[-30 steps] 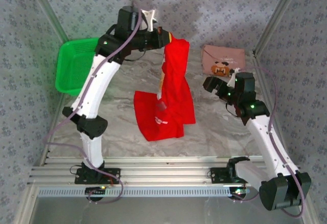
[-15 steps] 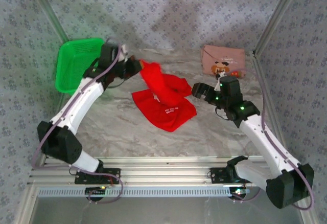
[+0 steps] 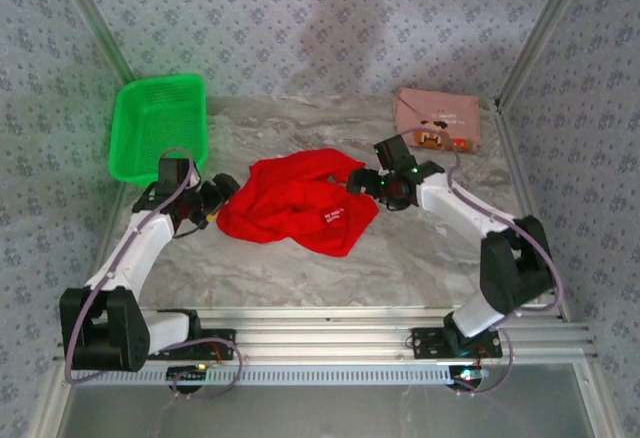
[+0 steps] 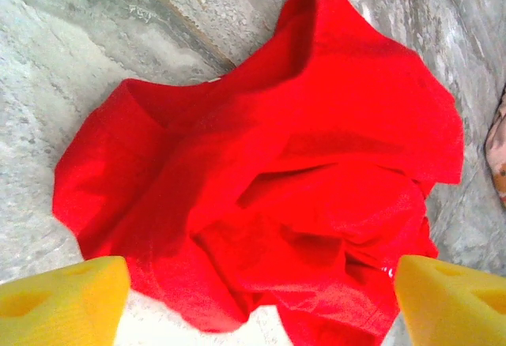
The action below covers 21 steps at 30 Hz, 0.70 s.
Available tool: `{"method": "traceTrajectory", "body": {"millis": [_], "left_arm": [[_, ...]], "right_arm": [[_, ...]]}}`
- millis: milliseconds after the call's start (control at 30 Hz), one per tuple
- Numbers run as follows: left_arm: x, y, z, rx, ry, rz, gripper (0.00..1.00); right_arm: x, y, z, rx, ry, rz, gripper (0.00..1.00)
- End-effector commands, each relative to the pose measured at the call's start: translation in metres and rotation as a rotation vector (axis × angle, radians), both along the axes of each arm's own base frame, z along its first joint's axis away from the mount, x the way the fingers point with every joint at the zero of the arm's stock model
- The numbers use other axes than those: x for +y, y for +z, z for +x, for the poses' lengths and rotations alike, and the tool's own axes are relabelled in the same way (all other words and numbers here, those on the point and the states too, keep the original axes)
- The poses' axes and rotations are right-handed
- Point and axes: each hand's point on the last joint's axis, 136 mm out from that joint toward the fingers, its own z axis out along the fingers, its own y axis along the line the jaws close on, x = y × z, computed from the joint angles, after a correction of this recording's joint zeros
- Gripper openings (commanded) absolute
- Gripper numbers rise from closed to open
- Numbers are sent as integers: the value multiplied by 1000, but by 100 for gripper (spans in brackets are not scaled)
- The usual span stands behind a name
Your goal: Fold and stack the t-shirts
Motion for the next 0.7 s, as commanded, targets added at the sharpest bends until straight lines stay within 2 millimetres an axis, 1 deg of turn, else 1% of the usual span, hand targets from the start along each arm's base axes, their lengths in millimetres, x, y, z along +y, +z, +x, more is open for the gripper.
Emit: {"method": "traceTrajectory", "body": {"millis": [0,33,100,167,200,233,300,367,467,500,533,600,667], "left_arm": [[-13,44,-6,-66,-93,20,91],[-25,45,-11,-57,-136,8,91],[-43,35,-26,5,-203,5,91],[-52,13,-44,99,-241,26,90],[-54,3,-50,131,-244,27,90],[-57,-7,-53,158,-243,15,90],[-63,-21,-51,188,-249,7,89],[-64,-43,-50,251,-262,64,89],[-60,-73,-44,322,-216,76,86],[-58,-77,-40,323,-199,86,86],[-56,-81,-35,328,-191,105,86],[-52,-89,-31,349,-177,143,84],[-45,-101,-29,382,-157,174,77]], "right_arm": [[10,-6,7,56,59,-29,97],[13,-11,11,70,71,-34,96],[17,-25,17,114,85,-43,94],[21,-43,27,153,93,-47,90],[23,-49,31,163,98,-47,88],[22,-59,30,197,102,-61,86],[23,-74,34,242,99,-79,83],[24,-89,37,274,93,-95,79],[24,-100,42,288,59,-111,74],[23,-102,43,289,49,-117,71],[23,-103,43,288,41,-122,66],[20,-106,44,288,29,-133,53],[19,-110,43,303,11,-130,41]]}}
